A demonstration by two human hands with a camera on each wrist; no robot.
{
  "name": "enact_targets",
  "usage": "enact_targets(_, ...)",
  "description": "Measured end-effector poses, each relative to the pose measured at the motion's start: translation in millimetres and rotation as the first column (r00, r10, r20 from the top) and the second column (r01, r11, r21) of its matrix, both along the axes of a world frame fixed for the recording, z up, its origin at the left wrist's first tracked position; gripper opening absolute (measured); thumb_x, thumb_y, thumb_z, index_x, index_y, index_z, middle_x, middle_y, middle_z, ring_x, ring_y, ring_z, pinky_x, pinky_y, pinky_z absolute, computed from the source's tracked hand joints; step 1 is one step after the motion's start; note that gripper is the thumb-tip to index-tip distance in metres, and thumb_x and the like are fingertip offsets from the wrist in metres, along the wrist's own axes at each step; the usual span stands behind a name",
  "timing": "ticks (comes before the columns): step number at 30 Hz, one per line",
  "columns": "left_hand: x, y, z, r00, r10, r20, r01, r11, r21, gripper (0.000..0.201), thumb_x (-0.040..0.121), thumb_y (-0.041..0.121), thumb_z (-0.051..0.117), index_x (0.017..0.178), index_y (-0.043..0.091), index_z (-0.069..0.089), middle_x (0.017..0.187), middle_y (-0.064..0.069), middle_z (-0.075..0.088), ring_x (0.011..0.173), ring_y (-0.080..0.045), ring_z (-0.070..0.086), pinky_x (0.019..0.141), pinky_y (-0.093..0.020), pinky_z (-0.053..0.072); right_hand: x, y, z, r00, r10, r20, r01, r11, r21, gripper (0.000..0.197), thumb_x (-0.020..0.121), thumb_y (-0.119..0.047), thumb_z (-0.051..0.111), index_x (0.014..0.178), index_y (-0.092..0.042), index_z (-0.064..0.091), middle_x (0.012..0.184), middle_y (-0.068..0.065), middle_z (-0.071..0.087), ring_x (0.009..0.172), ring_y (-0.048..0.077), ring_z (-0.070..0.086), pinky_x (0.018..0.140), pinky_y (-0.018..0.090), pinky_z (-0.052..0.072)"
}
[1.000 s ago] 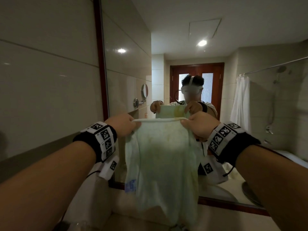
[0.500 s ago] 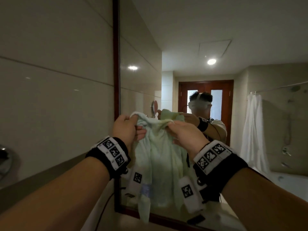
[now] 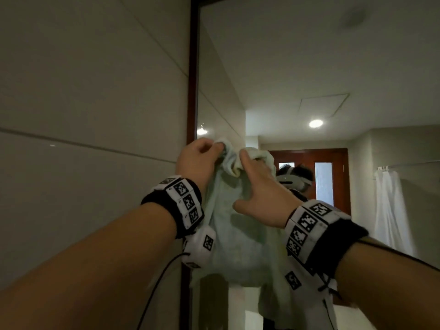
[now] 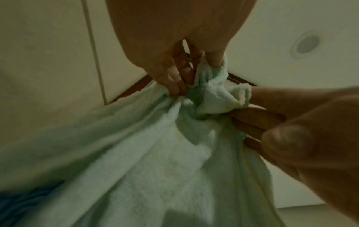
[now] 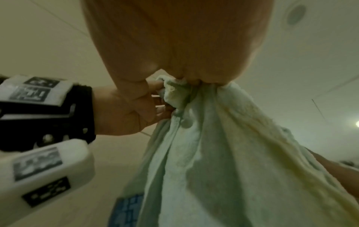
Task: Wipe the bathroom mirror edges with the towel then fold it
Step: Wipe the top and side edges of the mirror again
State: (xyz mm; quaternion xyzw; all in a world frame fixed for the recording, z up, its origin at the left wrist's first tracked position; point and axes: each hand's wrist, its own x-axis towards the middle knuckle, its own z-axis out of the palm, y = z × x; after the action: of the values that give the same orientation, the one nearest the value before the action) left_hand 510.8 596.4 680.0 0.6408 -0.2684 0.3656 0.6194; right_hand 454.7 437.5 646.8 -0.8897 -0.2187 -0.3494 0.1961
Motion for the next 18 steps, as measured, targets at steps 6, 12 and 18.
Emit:
enact_targets(6,47.9,12.1,60.4,0.993,0.064,0.098,-0.053,0.992,-0.113,0.031,0.094,0.042,0.062,0.080,0.017,0.075,0.077,-0.003,0.072,0.069,-0.015,0.063,0.070,-0.035,0.055,60.1,18.1,59.1,0.957,-0.140,0.253,0.181,0.972,-0.150,0.112,0.063,-0.044,0.073,0.152,-0.023,0.008,0.140,0.005,0.035,0.132,0.026,0.032,0.114,0.048,0.033)
enact_targets(12,90.9,21.1,105.4,0.998,0.028,0.056,-0.015,0.978,-0.206,0.046,0.080,0.060,0.060,0.081,0.017,0.075,0.084,-0.016,0.074,0.082,-0.038,0.071,0.081,-0.055,0.060,110.8,25.6,120.8,0.900,-0.234,0.367,0.339,0.905,-0.256,0.128,0.060,-0.071,0.063,0.158,-0.022,-0.005,0.160,0.005,0.022,0.150,0.027,0.012,0.123,0.048,0.012)
enact_targets(18,104.5,30.7,162.3,0.981,0.126,0.148,-0.102,0.982,-0.161,0.049,0.087,0.055,0.060,0.082,0.009,0.076,0.083,-0.017,0.075,0.077,-0.030,0.072,0.080,-0.052,0.060,138.0,36.7,175.2,0.835,-0.290,0.468,0.412,0.892,-0.183,0.118,0.072,-0.072,0.059,0.159,-0.023,-0.005,0.164,0.006,0.016,0.153,0.027,0.005,0.125,0.048,0.003)
